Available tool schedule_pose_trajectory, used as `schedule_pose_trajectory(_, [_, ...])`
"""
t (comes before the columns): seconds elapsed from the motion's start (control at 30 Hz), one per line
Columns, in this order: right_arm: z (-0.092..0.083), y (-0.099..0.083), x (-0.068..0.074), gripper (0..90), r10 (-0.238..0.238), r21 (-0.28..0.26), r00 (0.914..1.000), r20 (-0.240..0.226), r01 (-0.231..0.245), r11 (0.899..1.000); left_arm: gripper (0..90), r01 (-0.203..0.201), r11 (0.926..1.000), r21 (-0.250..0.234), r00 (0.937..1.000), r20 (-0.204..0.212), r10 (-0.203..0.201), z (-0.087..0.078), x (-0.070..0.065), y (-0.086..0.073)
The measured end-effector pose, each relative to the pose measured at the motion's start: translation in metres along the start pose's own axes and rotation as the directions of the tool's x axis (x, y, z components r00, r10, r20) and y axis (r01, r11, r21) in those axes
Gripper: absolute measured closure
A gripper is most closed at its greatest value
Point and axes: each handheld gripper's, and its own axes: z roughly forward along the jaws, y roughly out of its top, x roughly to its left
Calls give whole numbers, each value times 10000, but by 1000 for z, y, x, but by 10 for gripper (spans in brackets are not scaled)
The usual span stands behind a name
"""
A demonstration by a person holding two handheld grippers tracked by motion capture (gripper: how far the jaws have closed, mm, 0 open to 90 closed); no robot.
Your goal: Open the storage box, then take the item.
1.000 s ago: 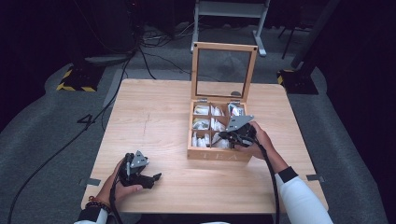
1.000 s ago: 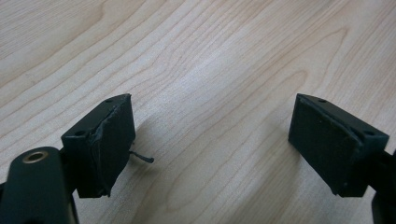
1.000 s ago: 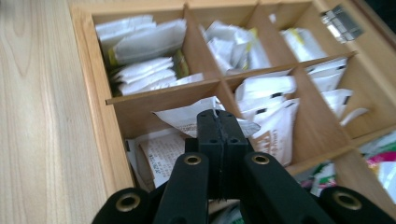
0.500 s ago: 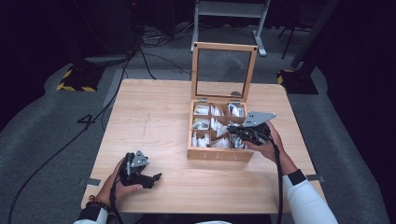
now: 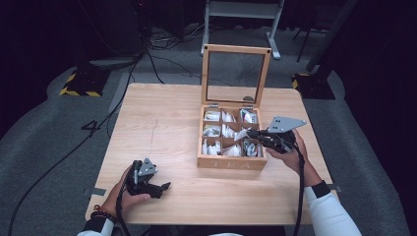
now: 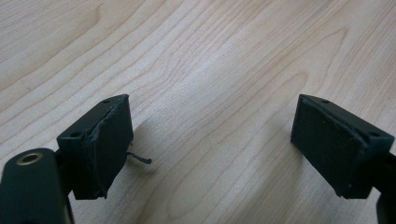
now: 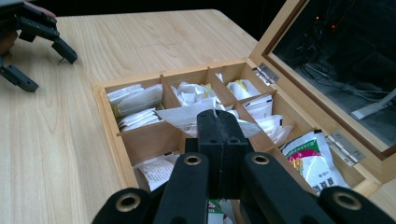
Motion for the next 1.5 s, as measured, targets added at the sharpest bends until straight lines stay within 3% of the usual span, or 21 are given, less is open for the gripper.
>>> schedule_pose_trajectory(0.33, [-23, -2, 4, 900, 92, -417, 10000, -8, -92, 9991, 133, 7, 10000, -3, 10000, 1, -7, 0, 0, 0])
schedule_pose_trajectory(0.63, [-37, -7, 20, 900, -122, -453, 9995, -278, 109, 9989, 134, 108, 9999, 6, 9999, -9, -108, -1, -1, -1])
schedule_pose_trajectory(1.2, [-43, -16, 39, 900, -388, -382, 9957, -838, 357, 9986, 133, 137, 9999, -20, 9999, -69, -137, -2, -1, -2])
schedule_pose_trajectory(1.5, [-34, -23, 57, 900, -611, -93, 9890, -1349, 604, 9981, 130, 134, 9999, -6, 9999, -41, -134, -1, -1, -2])
